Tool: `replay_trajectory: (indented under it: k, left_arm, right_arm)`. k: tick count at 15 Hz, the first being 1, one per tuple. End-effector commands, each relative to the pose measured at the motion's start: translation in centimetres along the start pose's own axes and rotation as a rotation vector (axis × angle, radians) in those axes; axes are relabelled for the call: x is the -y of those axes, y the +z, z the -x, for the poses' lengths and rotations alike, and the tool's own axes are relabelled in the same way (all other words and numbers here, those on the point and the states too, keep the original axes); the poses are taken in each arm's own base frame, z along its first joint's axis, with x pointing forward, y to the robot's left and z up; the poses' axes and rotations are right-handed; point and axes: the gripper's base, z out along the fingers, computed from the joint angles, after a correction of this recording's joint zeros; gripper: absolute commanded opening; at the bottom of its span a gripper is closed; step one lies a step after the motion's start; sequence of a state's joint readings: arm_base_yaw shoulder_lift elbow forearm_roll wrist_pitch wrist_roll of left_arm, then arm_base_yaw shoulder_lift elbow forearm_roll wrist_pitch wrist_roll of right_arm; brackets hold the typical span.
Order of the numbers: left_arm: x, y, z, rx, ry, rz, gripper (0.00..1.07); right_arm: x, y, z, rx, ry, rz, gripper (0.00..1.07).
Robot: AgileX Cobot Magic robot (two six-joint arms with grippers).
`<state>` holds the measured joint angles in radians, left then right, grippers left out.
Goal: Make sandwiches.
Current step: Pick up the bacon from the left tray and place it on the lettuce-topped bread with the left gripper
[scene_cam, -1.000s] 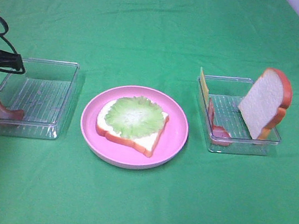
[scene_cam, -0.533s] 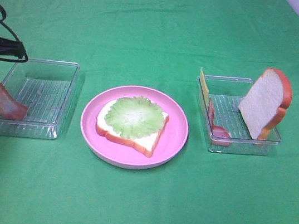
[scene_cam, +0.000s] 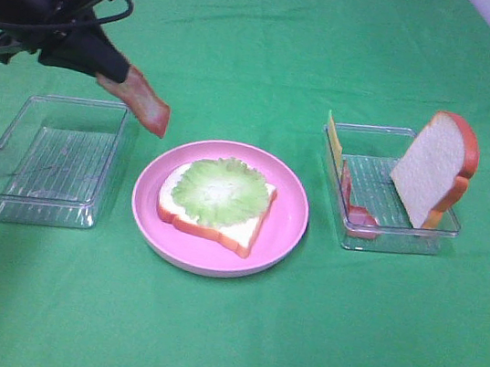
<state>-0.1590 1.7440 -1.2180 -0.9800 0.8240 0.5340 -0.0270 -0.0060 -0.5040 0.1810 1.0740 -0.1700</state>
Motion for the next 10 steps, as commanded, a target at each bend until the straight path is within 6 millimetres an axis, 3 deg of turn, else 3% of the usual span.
replay_trajectory:
  k: [1,2,3,5,7,8,10]
  left_arm:
    - [2.9,2.1,-0.3,0.036,0.05,-0.137,0.0]
    - [3.8,3.5,-0.6,0.036,0.038,-0.184,0.0]
    - [3.8,3.5,-0.6,0.036,0.038,-0.184,0.0]
    - [5.1,7.3,-2.0,0.002,0.04,-0.237,0.0]
    - [3.9,10.7,-3.2,-0.036,0.05,-0.186,0.0]
    - [3.9,10.7,-3.2,-0.036,0.05,-0.186,0.0]
    - [1.8,12.3,-3.6,-0.053,0.037,-0.116,0.0]
  right_arm:
    - [-0.1,-0.1,-0.1,0.019,-0.01,-0.006,0.76]
    - [-0.1,-0.1,-0.1,0.019,-0.01,-0.006,0.76]
    - [-0.1,-0.1,-0.1,0.019,-0.01,-0.006,0.76]
    - [-0.1,-0.1,-0.1,0.019,-0.01,-0.006,0.76]
    - [-0.1,-0.1,-0.1,0.019,-0.01,-0.006,0.76]
    - [-0.1,-0.1,-0.1,0.019,-0.01,-0.006,0.76]
    - [-0.1,-0.1,-0.1,0.019,-0.01,-0.006,0.76]
